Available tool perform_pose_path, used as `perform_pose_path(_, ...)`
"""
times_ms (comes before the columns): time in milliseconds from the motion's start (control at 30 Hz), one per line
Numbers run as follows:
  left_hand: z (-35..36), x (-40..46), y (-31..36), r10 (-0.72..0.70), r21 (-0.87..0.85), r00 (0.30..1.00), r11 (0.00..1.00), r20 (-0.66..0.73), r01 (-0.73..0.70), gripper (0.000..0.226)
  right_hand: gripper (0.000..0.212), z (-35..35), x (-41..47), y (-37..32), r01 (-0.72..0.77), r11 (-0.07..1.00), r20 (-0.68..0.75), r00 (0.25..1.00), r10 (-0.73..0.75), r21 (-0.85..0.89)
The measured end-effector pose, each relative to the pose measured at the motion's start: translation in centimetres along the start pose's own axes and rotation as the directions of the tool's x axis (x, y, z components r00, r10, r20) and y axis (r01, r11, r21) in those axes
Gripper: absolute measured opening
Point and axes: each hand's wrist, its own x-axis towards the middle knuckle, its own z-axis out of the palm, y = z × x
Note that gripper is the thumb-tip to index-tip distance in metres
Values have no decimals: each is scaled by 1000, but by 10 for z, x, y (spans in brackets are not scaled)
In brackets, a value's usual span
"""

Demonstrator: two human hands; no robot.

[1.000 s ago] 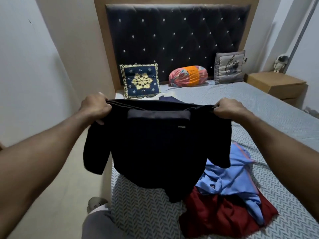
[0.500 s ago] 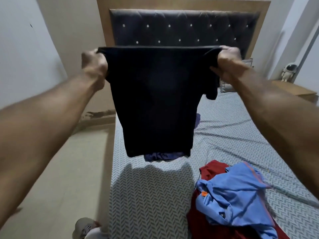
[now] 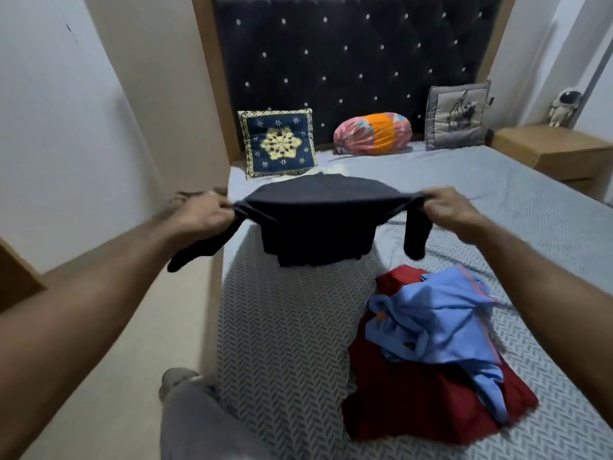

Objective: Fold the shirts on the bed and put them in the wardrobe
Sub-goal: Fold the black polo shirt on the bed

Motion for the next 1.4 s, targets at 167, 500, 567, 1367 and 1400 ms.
perform_pose_path(167,83,-54,-19,-94,157,945,987,314,45,44,35,37,-61,92,31,968,239,971,31,-250)
perform_pose_path(500,202,-138,-36,-112,180,700,983,706,-25,60,53,88,-155,203,97,865,491,851,185,-493)
perform_pose_path(567,229,-151,-34,-166,270,654,961,738,-62,64,56,98,-166,214,134,826,523,825,213,-547)
perform_pose_path(1367,316,-213,19,285,-48,673,936,683,-348,9,34,169,-271,191,634,575,463,772,-435,-517)
perform_pose_path(1400,315,-213,20,263,-76,654,951,709,-300,11,36,164,-273,191,647,573,504,758,-414,-502)
